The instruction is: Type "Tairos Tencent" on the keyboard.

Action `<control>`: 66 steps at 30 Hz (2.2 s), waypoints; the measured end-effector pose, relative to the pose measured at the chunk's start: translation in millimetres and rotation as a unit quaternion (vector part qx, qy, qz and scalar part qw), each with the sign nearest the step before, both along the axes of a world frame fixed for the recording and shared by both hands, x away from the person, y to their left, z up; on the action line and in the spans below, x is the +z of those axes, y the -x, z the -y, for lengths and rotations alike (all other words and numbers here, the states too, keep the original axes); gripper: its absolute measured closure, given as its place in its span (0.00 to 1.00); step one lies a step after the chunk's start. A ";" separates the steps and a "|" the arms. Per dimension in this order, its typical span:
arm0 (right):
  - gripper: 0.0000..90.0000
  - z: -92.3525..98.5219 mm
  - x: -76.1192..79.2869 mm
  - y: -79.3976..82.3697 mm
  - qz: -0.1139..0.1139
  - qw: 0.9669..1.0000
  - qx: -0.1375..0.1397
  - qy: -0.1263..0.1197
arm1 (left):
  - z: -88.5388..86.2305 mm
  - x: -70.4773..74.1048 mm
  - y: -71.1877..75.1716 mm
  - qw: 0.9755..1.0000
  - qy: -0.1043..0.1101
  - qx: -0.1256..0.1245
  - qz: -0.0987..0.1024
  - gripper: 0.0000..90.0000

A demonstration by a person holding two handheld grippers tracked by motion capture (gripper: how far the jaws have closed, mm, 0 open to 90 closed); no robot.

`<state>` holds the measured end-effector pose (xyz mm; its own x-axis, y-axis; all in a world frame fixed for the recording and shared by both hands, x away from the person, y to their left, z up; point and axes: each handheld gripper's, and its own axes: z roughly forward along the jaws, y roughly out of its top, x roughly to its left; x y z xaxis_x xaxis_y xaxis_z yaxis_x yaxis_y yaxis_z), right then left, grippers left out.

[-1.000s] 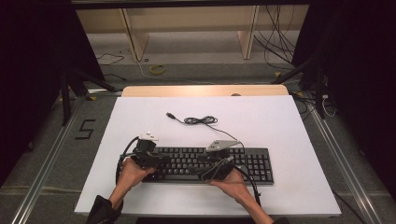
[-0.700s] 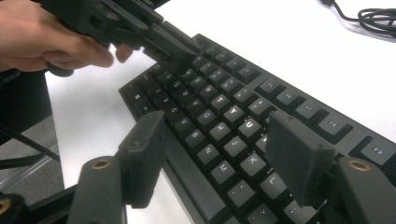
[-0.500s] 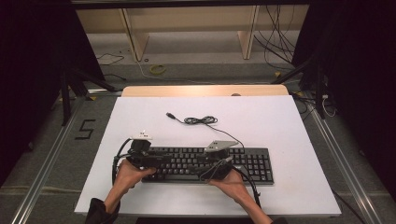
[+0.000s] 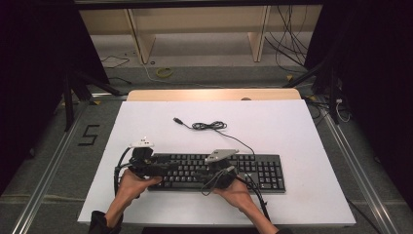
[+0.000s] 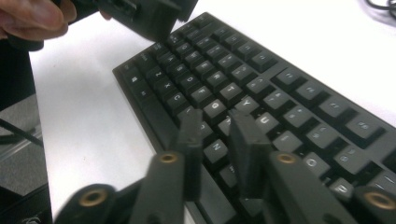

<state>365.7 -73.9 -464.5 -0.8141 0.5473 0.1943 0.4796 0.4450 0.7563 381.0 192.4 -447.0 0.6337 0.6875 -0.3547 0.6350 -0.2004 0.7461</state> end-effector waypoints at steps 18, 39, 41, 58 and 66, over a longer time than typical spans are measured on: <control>1.00 -14.4 -13.9 -4.4 -0.008 0.999 0.009 0.040 | -0.7 0.1 4.3 1.000 0.004 -0.001 0.014 0.41; 0.99 -12.6 -11.4 -4.6 -0.013 0.999 0.005 0.031 | -3.2 1.0 3.5 1.000 0.004 0.002 0.013 0.40; 0.97 -9.4 -7.7 -4.6 -0.008 1.000 0.001 0.021 | -3.4 0.9 3.1 1.000 0.003 0.003 0.013 0.40; 0.83 17.4 2.4 -5.7 -0.008 1.000 -0.022 -0.016 | -2.3 0.4 1.5 1.000 -0.001 0.003 0.018 0.39; 0.69 27.3 7.0 -3.3 -0.006 0.999 -0.028 -0.032 | 0.5 -0.5 0.6 1.000 -0.002 0.000 0.018 0.37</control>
<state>369.0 -101.2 -457.5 -0.7797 0.5781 0.2406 0.5123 0.3680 0.7759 380.4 192.0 -447.4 0.6465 0.6886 -0.3286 0.6080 -0.2047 0.7671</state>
